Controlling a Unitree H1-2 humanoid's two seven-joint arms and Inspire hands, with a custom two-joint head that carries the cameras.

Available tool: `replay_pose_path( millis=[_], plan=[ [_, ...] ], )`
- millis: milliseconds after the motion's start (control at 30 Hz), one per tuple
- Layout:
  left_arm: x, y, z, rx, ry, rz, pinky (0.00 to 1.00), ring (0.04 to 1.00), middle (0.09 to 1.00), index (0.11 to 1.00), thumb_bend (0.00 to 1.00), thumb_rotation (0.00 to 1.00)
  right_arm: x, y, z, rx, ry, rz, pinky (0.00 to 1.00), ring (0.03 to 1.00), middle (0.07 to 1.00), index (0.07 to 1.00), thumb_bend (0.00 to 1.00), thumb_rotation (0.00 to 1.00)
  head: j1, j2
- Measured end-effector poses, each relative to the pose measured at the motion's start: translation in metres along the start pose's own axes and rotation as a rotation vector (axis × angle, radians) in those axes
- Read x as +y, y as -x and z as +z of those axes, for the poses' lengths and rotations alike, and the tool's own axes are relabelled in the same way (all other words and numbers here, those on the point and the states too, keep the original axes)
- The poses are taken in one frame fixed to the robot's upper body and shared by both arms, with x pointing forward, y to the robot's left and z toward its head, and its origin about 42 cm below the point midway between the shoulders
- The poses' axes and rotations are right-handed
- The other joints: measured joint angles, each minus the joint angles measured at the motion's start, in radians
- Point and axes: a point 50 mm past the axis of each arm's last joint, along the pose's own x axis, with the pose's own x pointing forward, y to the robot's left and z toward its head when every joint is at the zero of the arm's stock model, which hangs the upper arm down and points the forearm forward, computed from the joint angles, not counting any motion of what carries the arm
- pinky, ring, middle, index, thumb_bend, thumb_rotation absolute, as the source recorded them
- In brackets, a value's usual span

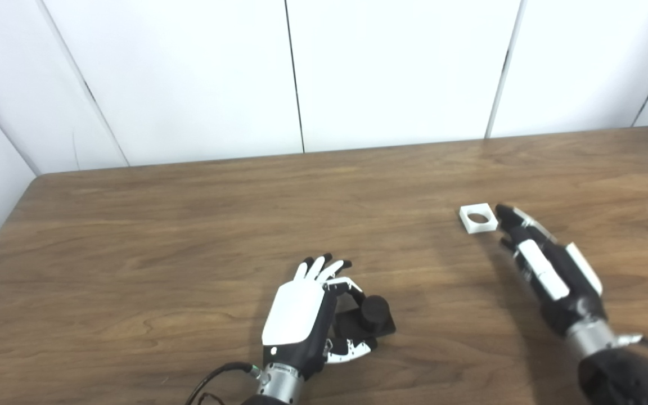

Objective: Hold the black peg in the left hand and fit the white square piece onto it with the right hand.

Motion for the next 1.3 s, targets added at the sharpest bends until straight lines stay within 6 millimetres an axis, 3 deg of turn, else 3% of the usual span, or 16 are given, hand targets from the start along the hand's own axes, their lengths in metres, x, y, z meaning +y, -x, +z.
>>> replay_pose_path(
  millis=[67, 133, 267, 467, 667, 1000, 1300],
  plan=[
    [0.0, 0.0, 0.0, -0.001, -0.002, 0.002, 1.0, 0.971, 0.891, 0.496, 0.5, 0.08, -0.009, -0.016, 0.017, -0.034, 0.118, -0.008, 0.85, 0.915, 0.902, 0.826, 0.79, 0.52, -0.002, -0.002],
    [-0.001, 0.0, 0.0, 0.0, -0.005, 0.002, 1.0, 0.965, 0.885, 0.496, 0.5, 0.08, -0.016, -0.028, 0.031, -0.065, 0.211, -0.019, 0.9, 0.925, 0.897, 0.819, 0.82, 0.5, 0.002, -0.005],
    [-0.003, 0.0, 0.0, -0.002, -0.012, 0.008, 1.0, 0.963, 0.881, 0.496, 0.5, 0.08, -0.02, -0.046, 0.045, -0.087, 0.243, -0.033, 0.94, 0.943, 0.901, 0.812, 0.81, 0.44, 0.003, -0.006],
    [-0.005, 0.001, 0.0, 0.0, -0.01, 0.009, 1.0, 0.968, 0.886, 0.496, 0.5, 0.08, -0.02, -0.053, 0.032, 0.006, 0.151, -0.014, 0.95, 0.964, 0.917, 0.788, 0.83, 0.37, -0.005, -0.011],
    [-0.004, 0.002, -0.002, -0.005, -0.012, 0.013, 1.0, 0.965, 0.885, 0.496, 0.5, 0.08, -0.021, -0.075, 0.03, 0.042, 0.142, 0.006, 0.97, 0.966, 0.913, 0.767, 0.82, 0.34, -0.011, -0.011],
    [-0.003, 0.002, -0.003, -0.005, -0.01, 0.015, 1.0, 0.965, 0.885, 0.496, 0.5, 0.08, -0.031, -0.101, 0.028, 0.105, 0.328, 0.046, 1.0, 0.982, 0.926, 0.773, 0.84, 0.32, -0.011, -0.014],
    [-0.003, 0.002, -0.003, -0.007, -0.011, 0.015, 1.0, 0.962, 0.885, 0.496, 0.5, 0.08, -0.034, -0.122, 0.021, 0.151, 0.687, 0.137, 0.94, 0.978, 0.92, 0.772, 0.86, 0.34, -0.012, -0.017]
  ],
)
